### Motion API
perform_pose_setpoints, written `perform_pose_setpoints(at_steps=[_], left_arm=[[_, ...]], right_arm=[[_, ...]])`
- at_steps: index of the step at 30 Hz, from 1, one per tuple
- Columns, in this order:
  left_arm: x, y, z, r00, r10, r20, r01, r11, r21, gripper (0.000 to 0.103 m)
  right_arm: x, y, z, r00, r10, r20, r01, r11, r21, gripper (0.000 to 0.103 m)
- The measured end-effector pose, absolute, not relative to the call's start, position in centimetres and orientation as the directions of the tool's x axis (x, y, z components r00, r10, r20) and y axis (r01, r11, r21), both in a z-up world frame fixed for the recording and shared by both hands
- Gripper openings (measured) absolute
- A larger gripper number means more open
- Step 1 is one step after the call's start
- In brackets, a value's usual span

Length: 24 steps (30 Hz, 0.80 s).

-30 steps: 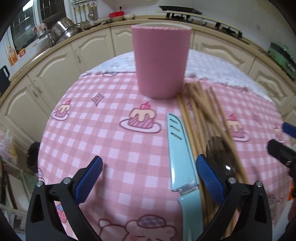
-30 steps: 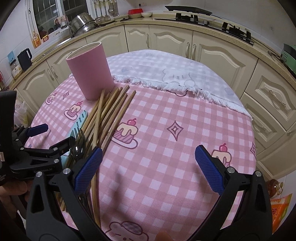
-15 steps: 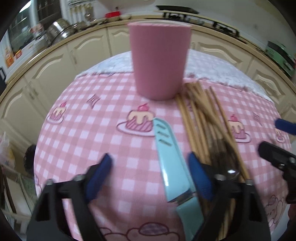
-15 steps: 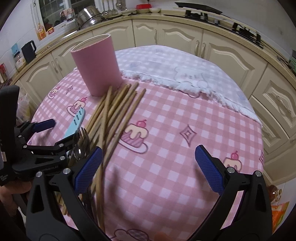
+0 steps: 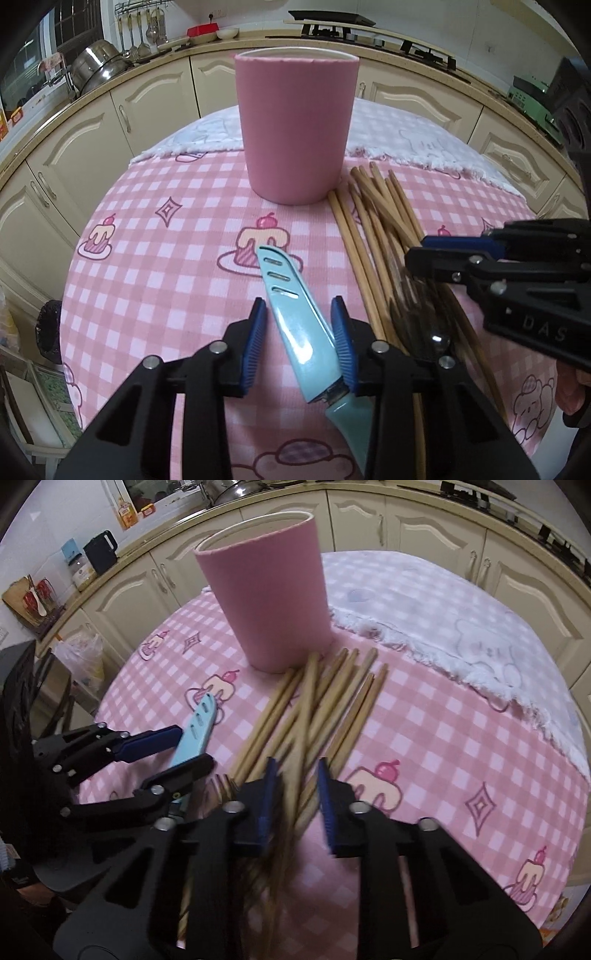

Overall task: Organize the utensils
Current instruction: 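Grasp the light blue knife with the left tool while the right tool grasps a wooden chopstick, then lift the knife into the pink cup with the left tool while the right tool drops its chopstick in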

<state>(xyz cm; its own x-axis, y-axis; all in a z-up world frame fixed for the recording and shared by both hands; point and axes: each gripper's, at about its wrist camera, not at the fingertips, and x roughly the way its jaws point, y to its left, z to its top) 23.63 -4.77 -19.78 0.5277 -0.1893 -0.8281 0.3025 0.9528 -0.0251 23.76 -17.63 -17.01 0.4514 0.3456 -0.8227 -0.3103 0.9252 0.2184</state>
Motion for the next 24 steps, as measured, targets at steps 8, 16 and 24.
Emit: perform_pose_setpoints(at_steps=[8,16,24], left_arm=[[22.8,-4.4,-19.1,0.529,-0.274,-0.803,0.333,0.937,-0.101,0.024],[21.1,-3.2,-16.0,0.626,-0.34,-0.702,0.328,0.931,-0.159,0.023],[20.1,-2.4,-10.8,0.755,-0.378,-0.535,0.341,0.924,-0.171,0.023]], right_arm=[[22.6,-19.7,-16.1,0.501,0.414,-0.76,-0.278,0.908,0.312,0.007],[20.2,-23.1,-13.6,0.626,0.471,-0.621,-0.261,0.878,0.402,0.007],[19.7,-24.2,-10.8,0.722,0.502,-0.476,-0.297,0.847,0.441,0.007]])
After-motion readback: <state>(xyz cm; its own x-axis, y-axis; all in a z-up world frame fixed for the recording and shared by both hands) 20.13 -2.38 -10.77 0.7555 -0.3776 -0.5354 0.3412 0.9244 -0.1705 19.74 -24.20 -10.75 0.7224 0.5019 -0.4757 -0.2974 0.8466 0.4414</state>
